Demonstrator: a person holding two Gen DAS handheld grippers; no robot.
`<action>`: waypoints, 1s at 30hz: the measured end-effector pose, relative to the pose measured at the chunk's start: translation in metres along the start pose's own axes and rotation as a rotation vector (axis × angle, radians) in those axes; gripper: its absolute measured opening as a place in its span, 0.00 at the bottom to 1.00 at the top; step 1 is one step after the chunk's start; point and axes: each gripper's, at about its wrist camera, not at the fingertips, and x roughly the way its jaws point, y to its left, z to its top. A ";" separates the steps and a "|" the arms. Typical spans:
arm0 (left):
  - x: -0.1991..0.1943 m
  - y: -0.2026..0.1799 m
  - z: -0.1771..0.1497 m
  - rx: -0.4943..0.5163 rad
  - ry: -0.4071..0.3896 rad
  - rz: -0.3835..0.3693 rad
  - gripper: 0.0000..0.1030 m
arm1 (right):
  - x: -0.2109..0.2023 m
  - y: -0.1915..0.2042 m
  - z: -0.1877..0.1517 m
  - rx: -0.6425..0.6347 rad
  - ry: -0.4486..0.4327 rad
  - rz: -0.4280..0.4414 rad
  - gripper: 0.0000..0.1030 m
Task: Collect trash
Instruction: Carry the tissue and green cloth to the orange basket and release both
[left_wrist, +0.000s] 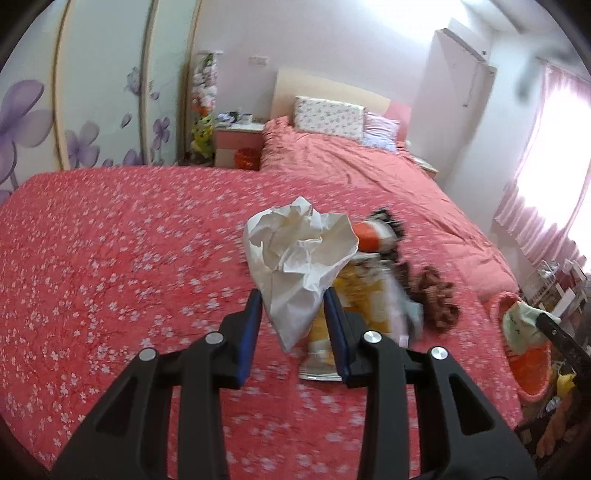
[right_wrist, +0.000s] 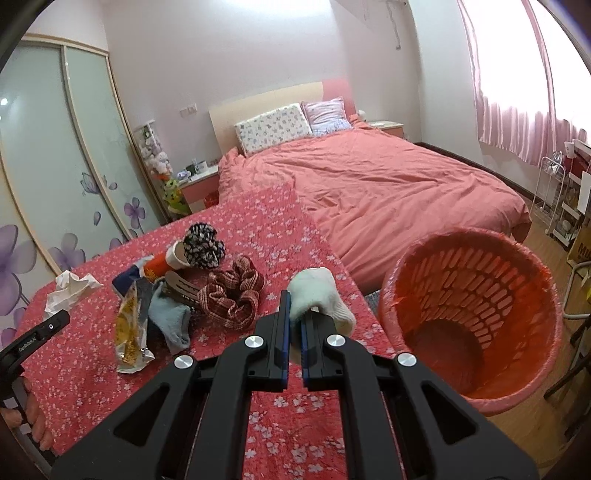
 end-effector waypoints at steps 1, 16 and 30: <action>-0.003 -0.007 0.001 0.011 -0.003 -0.013 0.34 | -0.004 -0.002 0.001 0.002 -0.007 0.001 0.05; -0.007 -0.160 -0.010 0.150 0.033 -0.283 0.34 | -0.042 -0.071 0.017 0.116 -0.082 -0.034 0.05; 0.045 -0.293 -0.051 0.277 0.149 -0.476 0.34 | -0.025 -0.135 0.019 0.229 -0.080 -0.063 0.05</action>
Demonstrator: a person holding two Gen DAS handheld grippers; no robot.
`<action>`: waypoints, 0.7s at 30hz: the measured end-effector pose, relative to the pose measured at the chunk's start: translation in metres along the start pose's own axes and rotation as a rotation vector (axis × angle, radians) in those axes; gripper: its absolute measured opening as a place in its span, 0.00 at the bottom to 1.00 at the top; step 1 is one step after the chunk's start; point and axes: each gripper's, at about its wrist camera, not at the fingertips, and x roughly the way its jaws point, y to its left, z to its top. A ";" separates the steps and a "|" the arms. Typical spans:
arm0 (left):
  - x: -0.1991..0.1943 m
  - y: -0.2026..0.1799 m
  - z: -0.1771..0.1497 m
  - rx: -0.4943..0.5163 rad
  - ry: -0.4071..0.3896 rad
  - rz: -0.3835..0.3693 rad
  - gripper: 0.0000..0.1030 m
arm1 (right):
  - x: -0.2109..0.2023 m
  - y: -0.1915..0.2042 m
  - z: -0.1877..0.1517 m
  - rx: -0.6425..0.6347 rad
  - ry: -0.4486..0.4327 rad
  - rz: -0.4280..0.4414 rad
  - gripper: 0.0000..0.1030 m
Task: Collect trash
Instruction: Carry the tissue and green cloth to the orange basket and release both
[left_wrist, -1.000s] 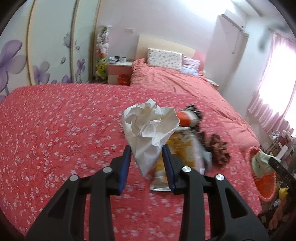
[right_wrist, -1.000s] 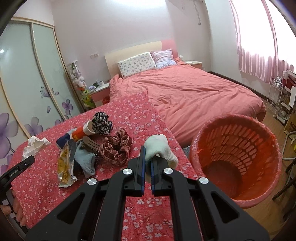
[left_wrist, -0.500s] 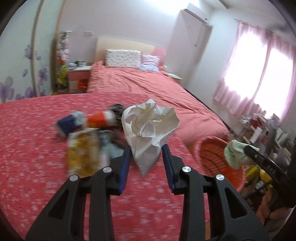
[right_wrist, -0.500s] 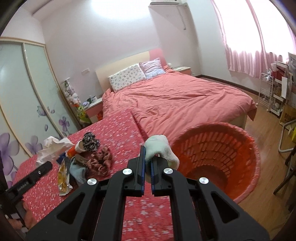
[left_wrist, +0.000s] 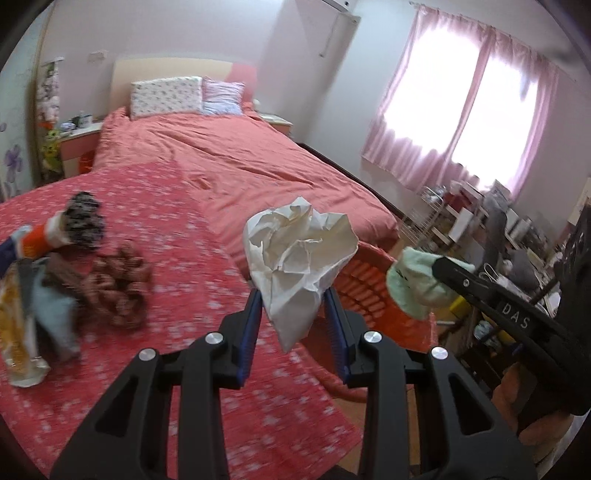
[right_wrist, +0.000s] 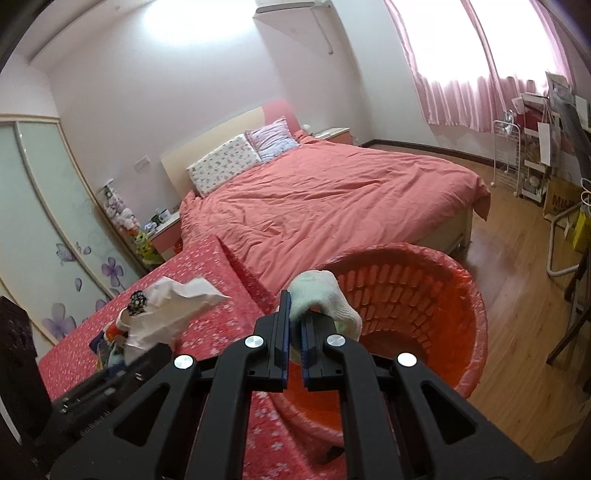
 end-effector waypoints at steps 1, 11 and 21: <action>0.007 -0.001 0.000 0.001 0.009 -0.007 0.34 | 0.001 -0.003 0.001 0.006 -0.001 -0.002 0.05; 0.064 -0.028 -0.001 0.037 0.066 -0.036 0.37 | 0.013 -0.036 0.008 0.117 0.016 0.036 0.06; 0.060 -0.003 -0.006 0.020 0.067 0.039 0.52 | 0.013 -0.039 0.001 0.124 0.048 0.006 0.24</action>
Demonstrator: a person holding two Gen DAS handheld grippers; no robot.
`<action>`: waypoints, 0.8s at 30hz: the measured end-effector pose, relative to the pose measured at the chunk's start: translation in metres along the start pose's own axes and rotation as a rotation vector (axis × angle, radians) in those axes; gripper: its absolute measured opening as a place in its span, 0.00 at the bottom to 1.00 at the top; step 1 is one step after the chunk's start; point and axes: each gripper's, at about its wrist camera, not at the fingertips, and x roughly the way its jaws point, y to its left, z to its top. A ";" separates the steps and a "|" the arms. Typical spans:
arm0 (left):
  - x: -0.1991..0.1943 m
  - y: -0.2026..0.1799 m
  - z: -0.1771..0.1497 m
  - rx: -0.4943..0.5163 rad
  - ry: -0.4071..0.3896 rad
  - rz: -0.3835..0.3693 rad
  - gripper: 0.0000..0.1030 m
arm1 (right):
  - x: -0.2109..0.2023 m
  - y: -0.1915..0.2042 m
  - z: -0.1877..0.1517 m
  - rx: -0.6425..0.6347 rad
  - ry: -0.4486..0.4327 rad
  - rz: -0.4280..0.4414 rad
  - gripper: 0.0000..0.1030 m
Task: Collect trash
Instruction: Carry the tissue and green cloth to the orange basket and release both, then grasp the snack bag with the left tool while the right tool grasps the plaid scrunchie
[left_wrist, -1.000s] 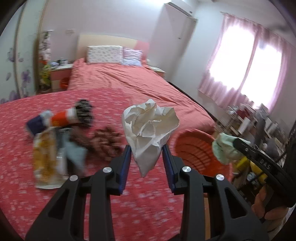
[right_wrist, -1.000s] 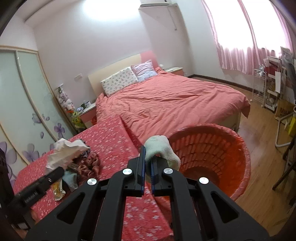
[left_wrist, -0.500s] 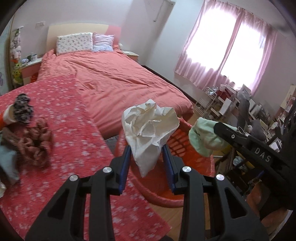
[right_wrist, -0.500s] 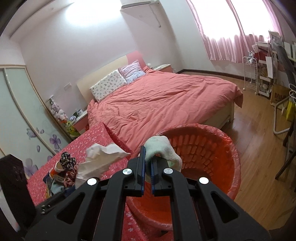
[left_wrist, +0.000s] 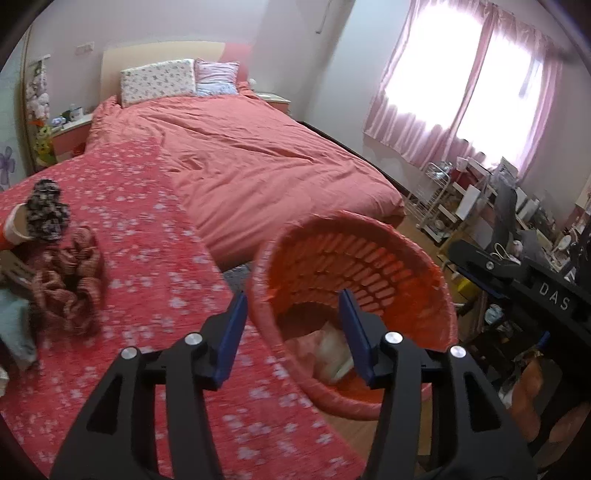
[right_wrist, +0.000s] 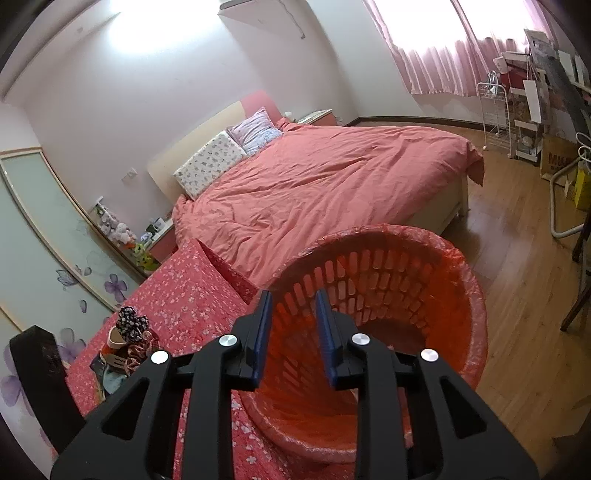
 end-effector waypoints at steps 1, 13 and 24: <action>-0.004 0.005 -0.001 -0.005 -0.006 0.011 0.54 | -0.002 0.002 -0.001 -0.006 -0.003 -0.007 0.24; -0.080 0.084 -0.027 -0.084 -0.063 0.204 0.65 | -0.012 0.043 -0.016 -0.128 -0.010 -0.038 0.24; -0.140 0.177 -0.058 -0.244 -0.106 0.397 0.72 | 0.009 0.106 -0.056 -0.267 0.066 0.011 0.28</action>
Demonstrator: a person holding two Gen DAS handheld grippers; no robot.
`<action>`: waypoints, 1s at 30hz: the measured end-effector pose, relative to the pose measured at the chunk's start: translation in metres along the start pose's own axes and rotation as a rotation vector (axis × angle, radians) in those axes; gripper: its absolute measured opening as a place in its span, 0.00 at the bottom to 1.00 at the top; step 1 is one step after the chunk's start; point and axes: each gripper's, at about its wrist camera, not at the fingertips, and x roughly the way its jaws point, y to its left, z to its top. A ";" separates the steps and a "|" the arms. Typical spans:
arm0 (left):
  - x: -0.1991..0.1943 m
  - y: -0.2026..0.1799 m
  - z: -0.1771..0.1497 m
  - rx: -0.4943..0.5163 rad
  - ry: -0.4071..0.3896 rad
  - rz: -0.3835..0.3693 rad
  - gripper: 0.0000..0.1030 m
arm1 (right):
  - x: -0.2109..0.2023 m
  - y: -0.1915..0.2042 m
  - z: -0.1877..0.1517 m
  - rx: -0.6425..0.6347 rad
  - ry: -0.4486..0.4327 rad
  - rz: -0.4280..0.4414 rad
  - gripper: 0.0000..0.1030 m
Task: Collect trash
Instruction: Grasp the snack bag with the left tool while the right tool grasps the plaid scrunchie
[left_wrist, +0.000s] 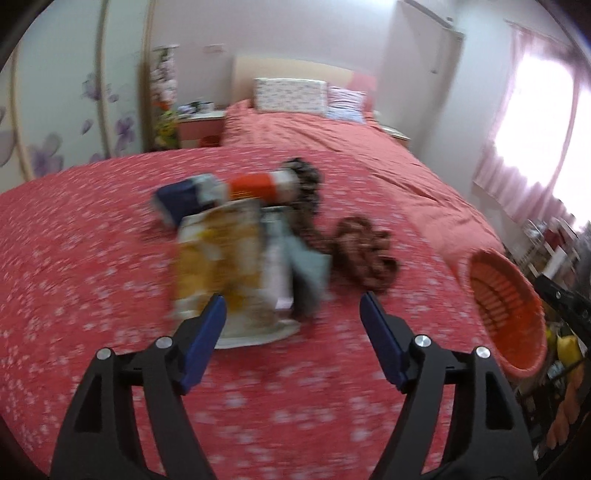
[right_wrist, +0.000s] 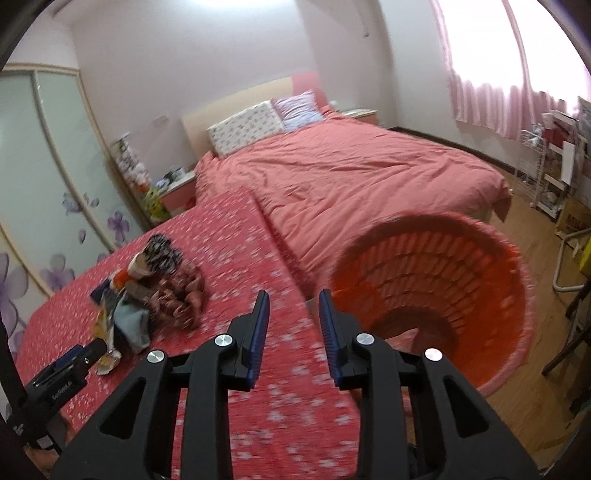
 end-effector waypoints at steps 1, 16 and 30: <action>0.000 0.010 0.000 -0.017 0.001 0.015 0.72 | 0.003 0.007 -0.001 -0.010 0.007 0.007 0.28; 0.017 0.088 0.002 -0.129 0.038 0.092 0.71 | 0.081 0.097 -0.011 -0.151 0.132 0.079 0.28; 0.043 0.086 0.007 -0.122 0.080 0.047 0.70 | 0.123 0.112 -0.016 -0.188 0.218 0.042 0.13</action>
